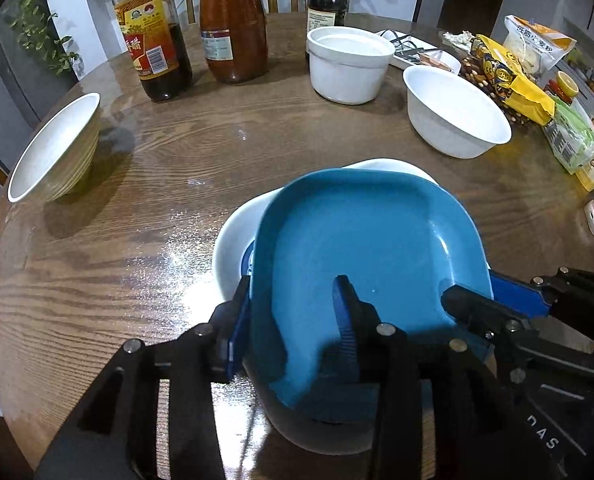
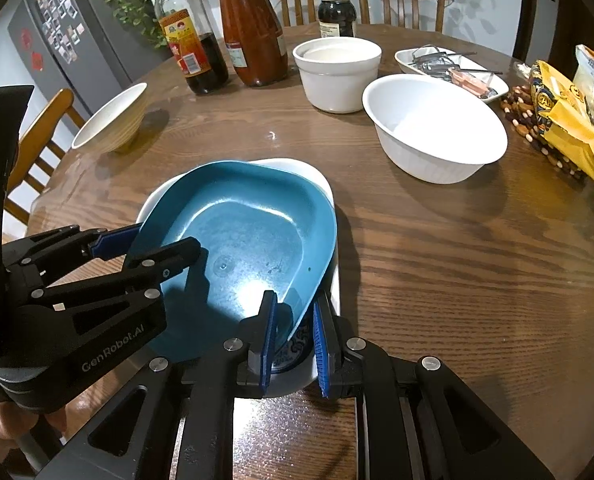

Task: Organize plates and bowls
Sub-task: 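Lower the blue dish into the top patterned plate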

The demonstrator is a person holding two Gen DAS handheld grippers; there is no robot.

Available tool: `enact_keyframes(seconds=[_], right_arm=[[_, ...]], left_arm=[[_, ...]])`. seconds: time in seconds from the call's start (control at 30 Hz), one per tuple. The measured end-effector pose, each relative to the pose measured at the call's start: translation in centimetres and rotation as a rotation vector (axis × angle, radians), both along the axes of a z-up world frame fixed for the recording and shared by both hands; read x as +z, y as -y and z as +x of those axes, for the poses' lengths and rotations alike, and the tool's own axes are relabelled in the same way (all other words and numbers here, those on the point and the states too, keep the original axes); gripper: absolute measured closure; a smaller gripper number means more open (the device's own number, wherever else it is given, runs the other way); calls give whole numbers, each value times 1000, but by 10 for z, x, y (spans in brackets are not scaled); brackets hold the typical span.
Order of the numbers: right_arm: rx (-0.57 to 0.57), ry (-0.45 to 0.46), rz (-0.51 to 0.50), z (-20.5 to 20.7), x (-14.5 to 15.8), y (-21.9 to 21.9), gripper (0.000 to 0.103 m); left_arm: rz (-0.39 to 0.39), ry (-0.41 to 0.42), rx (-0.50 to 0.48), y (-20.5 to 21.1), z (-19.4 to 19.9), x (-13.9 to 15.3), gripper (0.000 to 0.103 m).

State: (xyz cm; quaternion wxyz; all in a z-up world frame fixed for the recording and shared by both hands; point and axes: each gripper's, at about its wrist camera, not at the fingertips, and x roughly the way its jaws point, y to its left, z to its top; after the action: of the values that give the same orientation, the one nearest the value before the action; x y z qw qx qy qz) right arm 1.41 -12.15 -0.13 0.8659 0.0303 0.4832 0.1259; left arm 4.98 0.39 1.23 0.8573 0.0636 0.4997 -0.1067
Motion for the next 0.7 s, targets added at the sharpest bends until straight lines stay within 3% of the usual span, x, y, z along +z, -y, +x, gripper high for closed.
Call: enact_keyframes(seconds=[0.3, 0.7], right_arm=[[-7, 2, -9, -1, 0, -1, 86], [-15, 2, -17, -1, 0, -1, 85]], left_arm=[[0, 5, -8, 1, 0, -1, 61], [-1, 23, -37, 5, -2, -3, 49]])
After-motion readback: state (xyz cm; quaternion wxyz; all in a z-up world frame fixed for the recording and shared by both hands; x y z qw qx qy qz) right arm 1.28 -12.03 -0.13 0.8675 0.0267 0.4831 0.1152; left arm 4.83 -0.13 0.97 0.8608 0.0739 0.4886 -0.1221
